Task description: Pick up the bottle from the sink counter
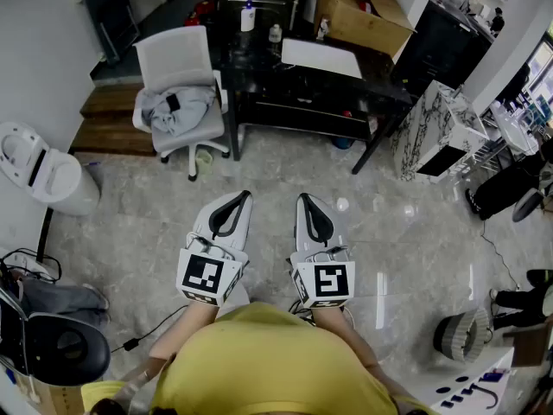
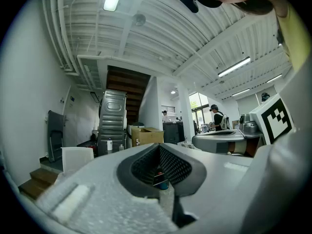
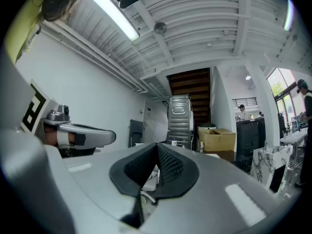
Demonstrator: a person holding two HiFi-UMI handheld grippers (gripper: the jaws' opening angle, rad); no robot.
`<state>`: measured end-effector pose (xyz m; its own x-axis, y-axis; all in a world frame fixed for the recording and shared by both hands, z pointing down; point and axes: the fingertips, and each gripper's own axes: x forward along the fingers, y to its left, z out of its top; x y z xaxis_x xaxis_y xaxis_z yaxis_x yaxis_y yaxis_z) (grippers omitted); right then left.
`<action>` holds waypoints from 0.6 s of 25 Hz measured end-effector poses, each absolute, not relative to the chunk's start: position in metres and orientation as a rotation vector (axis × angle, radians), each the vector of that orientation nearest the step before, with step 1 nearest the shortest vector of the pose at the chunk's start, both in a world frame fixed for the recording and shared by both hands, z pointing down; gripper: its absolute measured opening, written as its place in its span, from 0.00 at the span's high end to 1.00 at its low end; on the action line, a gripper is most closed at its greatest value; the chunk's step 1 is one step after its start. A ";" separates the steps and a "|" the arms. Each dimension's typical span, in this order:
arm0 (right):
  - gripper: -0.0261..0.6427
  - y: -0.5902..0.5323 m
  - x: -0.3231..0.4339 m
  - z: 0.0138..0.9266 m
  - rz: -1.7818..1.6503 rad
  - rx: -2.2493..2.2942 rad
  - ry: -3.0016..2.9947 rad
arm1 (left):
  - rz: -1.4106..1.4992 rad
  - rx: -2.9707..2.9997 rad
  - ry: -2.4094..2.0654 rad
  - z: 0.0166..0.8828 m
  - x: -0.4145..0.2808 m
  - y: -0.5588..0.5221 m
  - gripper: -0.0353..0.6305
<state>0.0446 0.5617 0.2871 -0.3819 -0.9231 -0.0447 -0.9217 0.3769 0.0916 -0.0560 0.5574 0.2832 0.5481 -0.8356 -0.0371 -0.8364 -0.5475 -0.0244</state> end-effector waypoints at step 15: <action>0.96 0.439 0.026 0.314 -0.156 1.748 -2.575 | 0.077 -2.805 1.401 0.314 -0.068 0.426 0.86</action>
<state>0.0262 0.4391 0.3142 -0.3705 -0.9282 -0.0350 -0.9256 0.3658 0.0973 -0.0683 0.4264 0.3138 0.5995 -0.7991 -0.0464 -0.7993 -0.6007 0.0174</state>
